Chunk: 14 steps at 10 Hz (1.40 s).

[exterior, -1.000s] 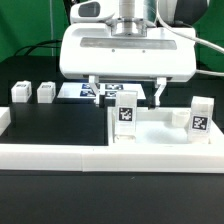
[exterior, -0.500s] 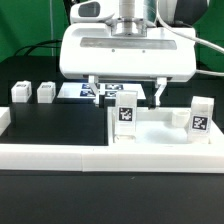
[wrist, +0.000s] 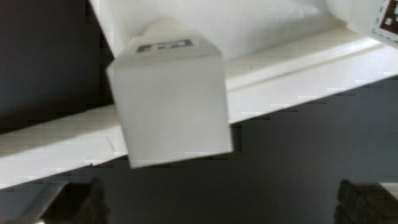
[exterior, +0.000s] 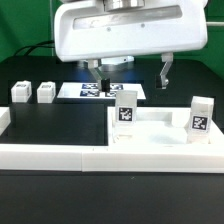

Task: Assemble square table

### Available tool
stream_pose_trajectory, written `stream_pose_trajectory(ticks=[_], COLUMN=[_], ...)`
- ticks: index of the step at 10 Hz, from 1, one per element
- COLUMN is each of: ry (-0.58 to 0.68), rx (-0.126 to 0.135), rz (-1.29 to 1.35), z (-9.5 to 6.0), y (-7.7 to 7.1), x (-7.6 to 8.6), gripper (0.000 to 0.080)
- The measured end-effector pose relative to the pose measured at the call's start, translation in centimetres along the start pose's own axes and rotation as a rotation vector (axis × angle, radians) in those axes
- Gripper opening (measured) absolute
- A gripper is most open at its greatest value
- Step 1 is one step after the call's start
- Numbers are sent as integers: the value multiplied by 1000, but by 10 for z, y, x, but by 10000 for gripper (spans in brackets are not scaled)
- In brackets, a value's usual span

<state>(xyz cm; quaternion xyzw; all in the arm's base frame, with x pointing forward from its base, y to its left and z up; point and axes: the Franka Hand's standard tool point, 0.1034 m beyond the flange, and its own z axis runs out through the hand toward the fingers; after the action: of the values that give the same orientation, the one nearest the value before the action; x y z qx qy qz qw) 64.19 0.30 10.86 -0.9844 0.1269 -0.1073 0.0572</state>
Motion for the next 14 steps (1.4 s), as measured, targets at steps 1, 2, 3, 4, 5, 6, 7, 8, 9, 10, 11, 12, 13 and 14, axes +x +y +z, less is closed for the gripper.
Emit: stream_pose_trajectory(ticks=[1, 2, 3, 4, 5, 6, 7, 8, 9, 10, 11, 12, 13, 14], ry=[7, 5, 4, 4, 4, -30, -158, -219, -259, -264, -262, -255, -241, -241], rx=[-5, -4, -4, -5, -5, -7, -11, -12, -13, -16, -20, -23, -25, -25], rz=[2, 1, 0, 1, 1, 15, 63, 88, 89, 89, 90, 87, 80, 80], z=[1, 2, 2, 2, 3, 5, 8, 8, 14, 20, 25, 29, 32, 32], y=[8, 6, 6, 6, 6, 9, 15, 16, 15, 15, 14, 10, 7, 8], x=[6, 4, 4, 4, 4, -2, -20, -23, -31, -35, -36, -38, -39, -39], gripper=[649, 649, 649, 649, 649, 649, 649, 649, 649, 649, 649, 649, 649, 649])
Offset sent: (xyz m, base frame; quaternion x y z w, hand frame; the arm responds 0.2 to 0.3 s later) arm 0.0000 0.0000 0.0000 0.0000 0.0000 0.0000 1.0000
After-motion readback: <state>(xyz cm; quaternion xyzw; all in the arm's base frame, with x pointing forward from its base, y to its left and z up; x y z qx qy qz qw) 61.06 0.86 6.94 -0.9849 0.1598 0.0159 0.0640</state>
